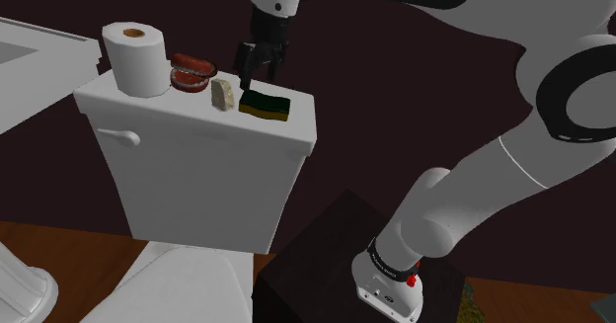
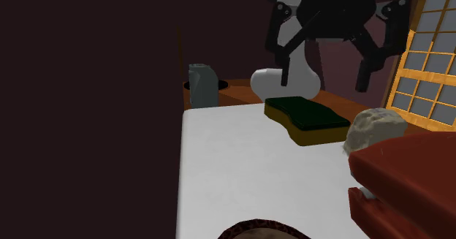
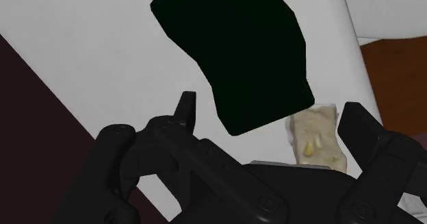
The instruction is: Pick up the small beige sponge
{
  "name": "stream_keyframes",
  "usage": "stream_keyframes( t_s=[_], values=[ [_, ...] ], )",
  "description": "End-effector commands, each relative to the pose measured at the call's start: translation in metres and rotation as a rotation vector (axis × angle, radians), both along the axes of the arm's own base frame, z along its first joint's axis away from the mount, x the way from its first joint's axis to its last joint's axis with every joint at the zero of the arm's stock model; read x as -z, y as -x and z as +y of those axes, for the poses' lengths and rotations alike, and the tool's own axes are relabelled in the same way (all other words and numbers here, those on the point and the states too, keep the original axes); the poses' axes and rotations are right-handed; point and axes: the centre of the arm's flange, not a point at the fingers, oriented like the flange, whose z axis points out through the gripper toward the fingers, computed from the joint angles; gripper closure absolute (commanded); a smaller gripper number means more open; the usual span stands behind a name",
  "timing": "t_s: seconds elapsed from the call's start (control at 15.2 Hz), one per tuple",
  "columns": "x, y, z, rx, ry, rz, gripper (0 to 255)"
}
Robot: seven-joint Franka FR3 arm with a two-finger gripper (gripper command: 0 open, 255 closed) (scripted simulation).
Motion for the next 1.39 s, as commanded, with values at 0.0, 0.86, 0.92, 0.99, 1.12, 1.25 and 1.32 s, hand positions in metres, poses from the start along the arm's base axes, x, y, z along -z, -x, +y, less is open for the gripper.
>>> stream_keyframes(
  t_s=[0.0, 0.86, 0.92, 0.99, 1.12, 1.25, 1.32],
  values=[
    [-0.003, -0.016, 0.022, -0.014, -0.003, -0.002, 0],
    [0.032, -0.039, 0.054, -0.034, -0.005, -0.005, 0],
    [0.033, -0.039, 0.054, -0.034, -0.005, -0.005, 255],
    [0.033, -0.039, 0.054, -0.034, -0.005, -0.005, 255],
    [0.033, -0.039, 0.054, -0.034, -0.005, -0.005, 255],
    [0.033, -0.039, 0.054, -0.034, -0.005, -0.005, 255],
    [0.033, -0.039, 0.054, -0.034, -0.005, -0.005, 255]
  ],
)
